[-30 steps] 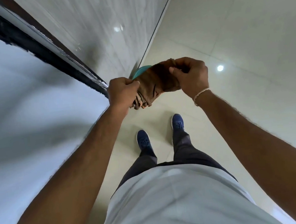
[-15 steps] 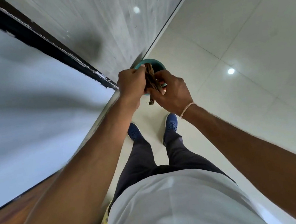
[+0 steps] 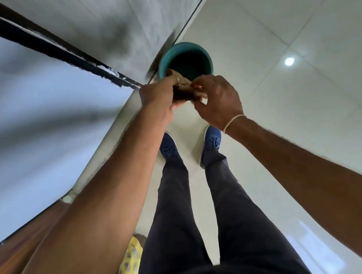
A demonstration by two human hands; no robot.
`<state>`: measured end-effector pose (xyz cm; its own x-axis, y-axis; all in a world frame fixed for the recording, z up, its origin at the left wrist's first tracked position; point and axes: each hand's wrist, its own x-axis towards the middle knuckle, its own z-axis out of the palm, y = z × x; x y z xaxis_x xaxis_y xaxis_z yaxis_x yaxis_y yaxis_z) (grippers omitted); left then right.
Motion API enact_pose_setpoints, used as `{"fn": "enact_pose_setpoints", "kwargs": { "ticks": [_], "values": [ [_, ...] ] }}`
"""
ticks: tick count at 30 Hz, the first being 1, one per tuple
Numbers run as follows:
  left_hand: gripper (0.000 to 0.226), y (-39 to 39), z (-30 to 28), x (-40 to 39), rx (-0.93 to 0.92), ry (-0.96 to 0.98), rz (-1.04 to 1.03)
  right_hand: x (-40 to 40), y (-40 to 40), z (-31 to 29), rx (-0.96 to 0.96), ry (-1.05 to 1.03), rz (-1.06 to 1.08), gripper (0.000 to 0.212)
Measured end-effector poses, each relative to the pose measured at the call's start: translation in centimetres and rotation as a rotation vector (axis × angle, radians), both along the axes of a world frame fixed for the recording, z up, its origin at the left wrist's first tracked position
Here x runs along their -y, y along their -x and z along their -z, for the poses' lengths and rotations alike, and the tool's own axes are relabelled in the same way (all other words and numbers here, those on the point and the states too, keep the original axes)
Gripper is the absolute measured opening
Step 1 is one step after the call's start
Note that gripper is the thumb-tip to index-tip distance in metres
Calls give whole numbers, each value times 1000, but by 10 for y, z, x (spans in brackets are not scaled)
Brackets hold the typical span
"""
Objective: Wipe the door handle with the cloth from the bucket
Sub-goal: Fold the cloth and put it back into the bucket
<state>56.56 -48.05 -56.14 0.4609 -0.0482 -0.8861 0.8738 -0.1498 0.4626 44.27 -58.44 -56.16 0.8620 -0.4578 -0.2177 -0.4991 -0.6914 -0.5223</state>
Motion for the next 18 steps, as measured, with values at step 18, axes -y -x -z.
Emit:
{"fn": "enact_pose_setpoints", "kwargs": {
  "ticks": [18],
  "values": [
    [65,-43,327,-1,747,-401,1141,80,-128,364,-420,155,-184,31]
  ]
}}
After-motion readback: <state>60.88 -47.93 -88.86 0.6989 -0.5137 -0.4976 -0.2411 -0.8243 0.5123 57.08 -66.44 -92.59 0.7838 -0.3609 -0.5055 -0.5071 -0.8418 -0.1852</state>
